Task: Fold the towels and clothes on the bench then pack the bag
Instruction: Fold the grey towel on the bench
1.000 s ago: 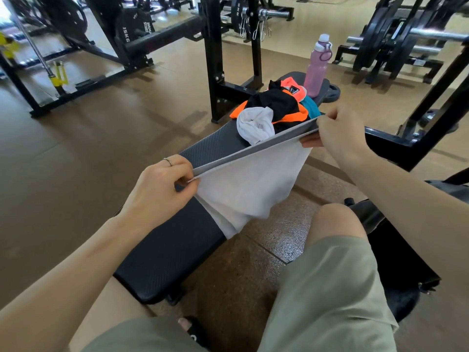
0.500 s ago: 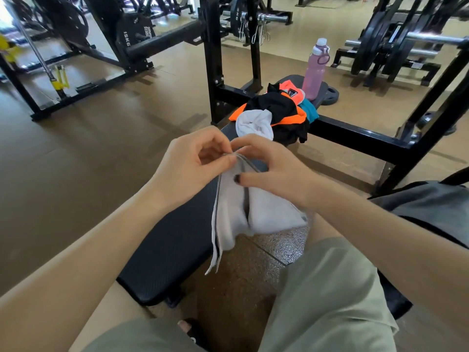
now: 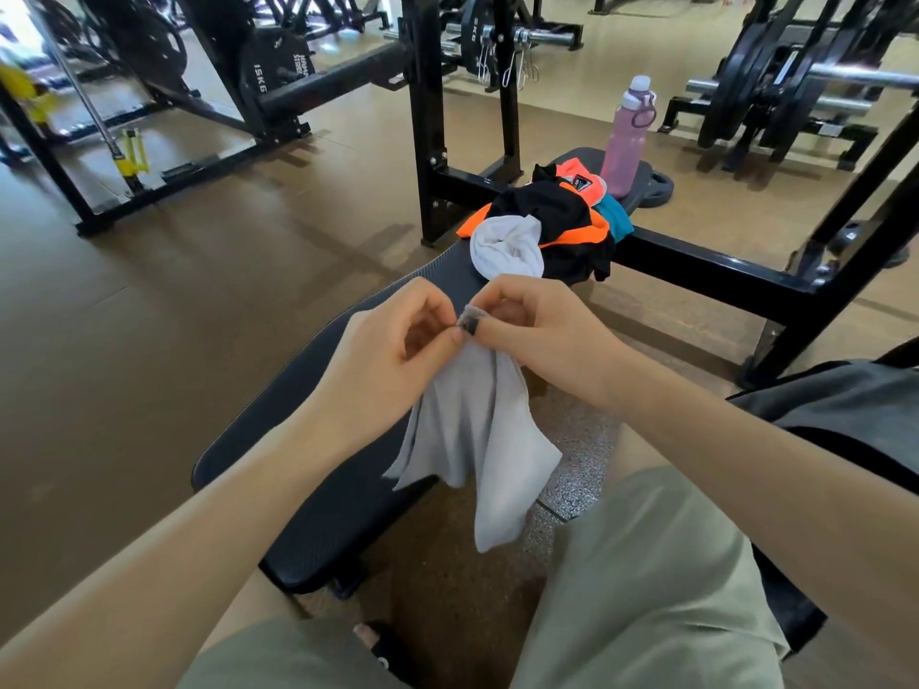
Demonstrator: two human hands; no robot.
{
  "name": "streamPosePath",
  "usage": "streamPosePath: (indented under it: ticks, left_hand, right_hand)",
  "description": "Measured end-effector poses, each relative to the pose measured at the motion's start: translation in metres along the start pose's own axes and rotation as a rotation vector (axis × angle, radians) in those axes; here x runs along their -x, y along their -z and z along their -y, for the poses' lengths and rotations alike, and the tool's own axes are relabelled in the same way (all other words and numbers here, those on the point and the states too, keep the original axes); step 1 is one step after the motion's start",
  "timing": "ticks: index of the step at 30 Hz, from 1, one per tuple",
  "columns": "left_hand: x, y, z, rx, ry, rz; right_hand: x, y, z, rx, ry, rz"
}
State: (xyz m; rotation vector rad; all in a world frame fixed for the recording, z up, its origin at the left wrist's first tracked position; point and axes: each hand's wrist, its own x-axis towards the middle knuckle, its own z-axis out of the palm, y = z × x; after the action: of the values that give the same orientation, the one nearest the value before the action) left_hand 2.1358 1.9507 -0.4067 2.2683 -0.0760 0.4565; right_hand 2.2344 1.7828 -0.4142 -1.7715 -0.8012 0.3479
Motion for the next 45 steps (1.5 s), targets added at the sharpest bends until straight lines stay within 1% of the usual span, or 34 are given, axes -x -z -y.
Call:
streamPosePath:
  ticks: [7,12,18,20,23,26,29,31,33,35,40,42,45]
  left_hand:
    - [-0.002,-0.001,0.003,-0.048,-0.076,-0.045]
    - [0.007,-0.015,0.032,-0.126,-0.007,-0.056]
    - [0.016,-0.033,0.050,-0.095,0.048,-0.063]
    - [0.019,-0.036,0.056,-0.116,0.059,-0.059]
    - [0.025,-0.034,0.070,-0.206,0.037,-0.011]
    - [0.035,-0.029,0.085,-0.336,0.003,0.084]
    - [0.046,-0.021,0.096,-0.442,-0.024,0.157]
    - [0.050,-0.009,0.103,-0.450,-0.031,0.164]
    - [0.050,0.007,0.107,-0.439,-0.029,0.133]
    - [0.048,0.024,0.105,-0.433,-0.049,0.062]
    - [0.035,0.062,0.096,-0.478,-0.099,-0.067]
    - [0.030,0.074,0.093,-0.500,-0.110,-0.087]
    - [0.026,0.089,0.087,-0.503,-0.092,-0.067]
  right_hand:
    - [-0.009,0.008,0.011,0.042,0.083,-0.067]
    - [-0.012,0.011,0.016,0.054,0.129,-0.112]
    - [-0.014,0.014,0.024,0.115,0.130,-0.121]
    - [-0.016,0.017,0.025,0.147,0.127,-0.160]
    - [-0.019,0.027,0.025,0.157,0.118,-0.281]
    - [-0.024,0.043,0.024,0.145,0.109,-0.383]
    - [-0.027,0.055,0.023,0.123,0.112,-0.428]
    - [-0.028,0.062,0.021,0.145,0.104,-0.446]
    - [-0.028,0.071,0.017,0.166,0.086,-0.463]
    - [-0.029,0.077,0.012,0.191,0.059,-0.477]
    - [-0.034,0.085,-0.001,0.214,0.004,-0.444]
    - [-0.035,0.085,-0.004,0.213,-0.024,-0.426]
    - [-0.036,0.085,-0.008,0.234,-0.041,-0.412]
